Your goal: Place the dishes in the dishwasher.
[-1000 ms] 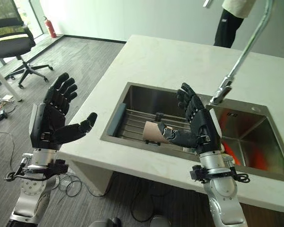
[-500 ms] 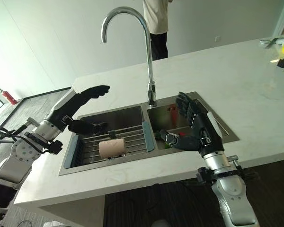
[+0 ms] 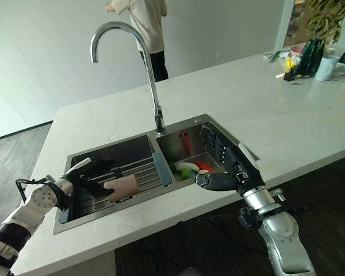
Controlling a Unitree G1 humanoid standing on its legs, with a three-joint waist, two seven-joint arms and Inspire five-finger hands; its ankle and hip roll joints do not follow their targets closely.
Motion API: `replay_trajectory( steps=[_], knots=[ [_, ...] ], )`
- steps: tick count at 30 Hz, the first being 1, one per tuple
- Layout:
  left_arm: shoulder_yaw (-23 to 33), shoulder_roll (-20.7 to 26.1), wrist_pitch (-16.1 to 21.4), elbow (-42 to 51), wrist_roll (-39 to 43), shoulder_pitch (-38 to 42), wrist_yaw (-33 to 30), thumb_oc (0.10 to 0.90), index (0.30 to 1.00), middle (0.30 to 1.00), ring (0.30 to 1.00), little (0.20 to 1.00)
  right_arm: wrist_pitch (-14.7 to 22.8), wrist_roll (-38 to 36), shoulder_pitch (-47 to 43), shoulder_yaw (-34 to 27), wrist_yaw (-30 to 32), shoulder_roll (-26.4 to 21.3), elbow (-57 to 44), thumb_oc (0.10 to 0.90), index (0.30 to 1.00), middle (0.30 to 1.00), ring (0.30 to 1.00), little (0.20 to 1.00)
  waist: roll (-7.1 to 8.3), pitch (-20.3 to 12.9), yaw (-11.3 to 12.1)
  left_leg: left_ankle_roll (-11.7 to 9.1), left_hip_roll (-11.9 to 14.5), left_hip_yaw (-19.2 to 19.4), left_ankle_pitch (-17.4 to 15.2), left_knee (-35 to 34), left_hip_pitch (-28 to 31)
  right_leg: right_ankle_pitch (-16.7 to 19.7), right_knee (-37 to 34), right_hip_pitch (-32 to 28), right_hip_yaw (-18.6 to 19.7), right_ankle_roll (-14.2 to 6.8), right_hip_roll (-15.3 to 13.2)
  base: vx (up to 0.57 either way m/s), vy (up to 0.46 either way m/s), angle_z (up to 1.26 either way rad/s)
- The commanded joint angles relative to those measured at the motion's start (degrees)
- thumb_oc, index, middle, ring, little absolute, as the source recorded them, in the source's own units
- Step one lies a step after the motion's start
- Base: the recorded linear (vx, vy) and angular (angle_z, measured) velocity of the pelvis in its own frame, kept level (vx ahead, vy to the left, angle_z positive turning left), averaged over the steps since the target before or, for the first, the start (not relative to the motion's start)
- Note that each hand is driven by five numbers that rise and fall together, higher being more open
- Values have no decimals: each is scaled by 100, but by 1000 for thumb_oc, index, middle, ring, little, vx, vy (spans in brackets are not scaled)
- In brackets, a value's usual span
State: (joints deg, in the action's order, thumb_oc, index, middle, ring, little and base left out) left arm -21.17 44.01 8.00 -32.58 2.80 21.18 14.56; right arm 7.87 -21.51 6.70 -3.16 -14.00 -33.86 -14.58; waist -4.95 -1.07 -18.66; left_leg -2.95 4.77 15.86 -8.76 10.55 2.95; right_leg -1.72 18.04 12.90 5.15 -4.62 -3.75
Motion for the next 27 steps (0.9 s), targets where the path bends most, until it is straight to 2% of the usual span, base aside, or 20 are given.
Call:
replay_trajectory(
  steps=[1,15,21,27],
  knots=[
    [437,302,378,356,-233,715,-191,800,900,900,900,900,495,-478,-648,-424,-20,-108,-362,800,900,900,900,900,-32,-5,90,169,103,118,-405,664,-277,-153,-85,-311,-103,-411,-35,0,0,0],
    [304,206,199,204,-408,609,184,800,900,900,900,900,491,-444,-621,-491,-48,-140,-322,800,900,900,900,900,-23,-14,61,183,133,200,-420,664,-236,-169,-85,-331,-122,-396,9,-3,0,-1],
    [261,276,299,443,-447,566,294,800,900,900,900,900,469,-426,-606,-511,-34,-160,-314,800,900,900,900,900,-29,-9,90,185,133,210,-413,664,-233,-175,-85,-346,-161,-401,-11,0,0,0],
    [345,382,442,725,-536,530,97,800,900,900,900,900,485,-382,-599,-526,-25,-138,-281,800,900,900,900,900,-29,3,128,183,125,190,-413,664,-236,-171,-85,-358,-164,-413,-36,0,0,0]
  ],
)
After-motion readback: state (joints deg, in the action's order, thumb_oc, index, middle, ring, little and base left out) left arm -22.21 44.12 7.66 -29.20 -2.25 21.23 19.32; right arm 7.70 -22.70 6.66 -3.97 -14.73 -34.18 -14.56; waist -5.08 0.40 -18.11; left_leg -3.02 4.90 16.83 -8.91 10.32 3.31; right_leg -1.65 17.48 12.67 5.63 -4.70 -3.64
